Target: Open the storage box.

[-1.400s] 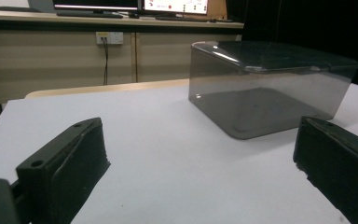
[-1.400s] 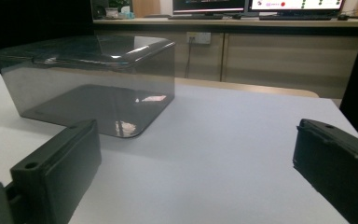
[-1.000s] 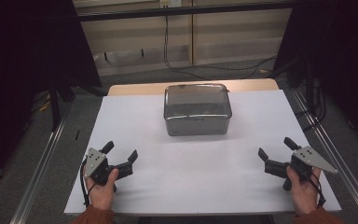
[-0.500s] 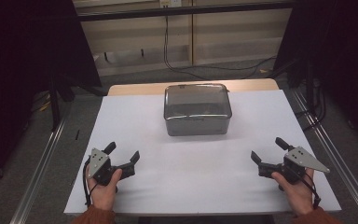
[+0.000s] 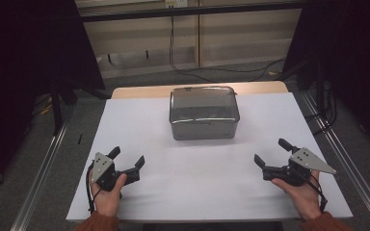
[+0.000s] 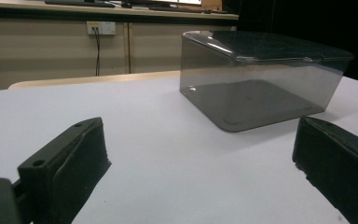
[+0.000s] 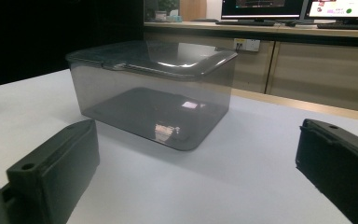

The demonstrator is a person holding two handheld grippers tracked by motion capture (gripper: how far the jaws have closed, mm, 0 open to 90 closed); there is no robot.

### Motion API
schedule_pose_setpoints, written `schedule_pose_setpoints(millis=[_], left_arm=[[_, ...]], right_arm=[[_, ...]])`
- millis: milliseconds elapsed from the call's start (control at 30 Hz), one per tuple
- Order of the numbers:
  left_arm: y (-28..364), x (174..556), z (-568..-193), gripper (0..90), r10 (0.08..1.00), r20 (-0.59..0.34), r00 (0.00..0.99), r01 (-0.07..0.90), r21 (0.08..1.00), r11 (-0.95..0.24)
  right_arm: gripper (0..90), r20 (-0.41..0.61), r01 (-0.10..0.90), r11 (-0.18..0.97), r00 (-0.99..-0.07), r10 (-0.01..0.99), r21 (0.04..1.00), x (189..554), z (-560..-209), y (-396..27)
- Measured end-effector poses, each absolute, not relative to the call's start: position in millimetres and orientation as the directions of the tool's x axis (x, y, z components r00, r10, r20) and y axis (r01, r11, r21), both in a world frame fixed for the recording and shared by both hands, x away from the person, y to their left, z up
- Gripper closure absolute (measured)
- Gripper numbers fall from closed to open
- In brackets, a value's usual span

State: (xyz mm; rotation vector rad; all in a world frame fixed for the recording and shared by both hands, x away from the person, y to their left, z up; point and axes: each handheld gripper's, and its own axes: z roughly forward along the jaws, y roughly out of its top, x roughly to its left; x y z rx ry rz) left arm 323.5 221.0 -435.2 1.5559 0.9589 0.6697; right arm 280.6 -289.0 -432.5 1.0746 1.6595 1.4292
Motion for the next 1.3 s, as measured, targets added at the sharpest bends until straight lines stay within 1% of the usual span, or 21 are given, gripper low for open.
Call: schedule_pose_setpoints(millis=[67, 333, 933, 1067, 1300], left_arm=[[221, 324, -435, 2.8, 0.857, -0.078, 0.509, 0.219, 0.975, -0.041], [221, 323, -435, 2.8, 0.86, -0.062, 0.507, 0.215, 0.975, -0.056], [221, 323, -435, 2.8, 0.86, -0.082, 0.504, 0.215, 0.976, -0.032], [222, 323, -434, 2.9, 0.86, -0.08, 0.504, 0.215, 0.976, -0.035], [222, 323, -435, 2.8, 0.857, -0.084, 0.508, 0.215, 0.976, -0.032]], right_arm=[[0.5, 0.028, 0.155, 0.044, -0.434, 0.9, 0.987, 283, -433, -286], [0.7, 0.014, 0.151, 0.064, -0.464, 0.886, 0.987, 293, -433, -270], [1.2, -0.005, 0.114, 0.073, -0.511, 0.859, 0.991, 313, -422, -239], [1.2, -0.026, 0.111, 0.098, -0.522, 0.852, 0.989, 317, -420, -232], [1.2, -0.037, 0.104, 0.108, -0.531, 0.847, 0.989, 325, -418, -222]])
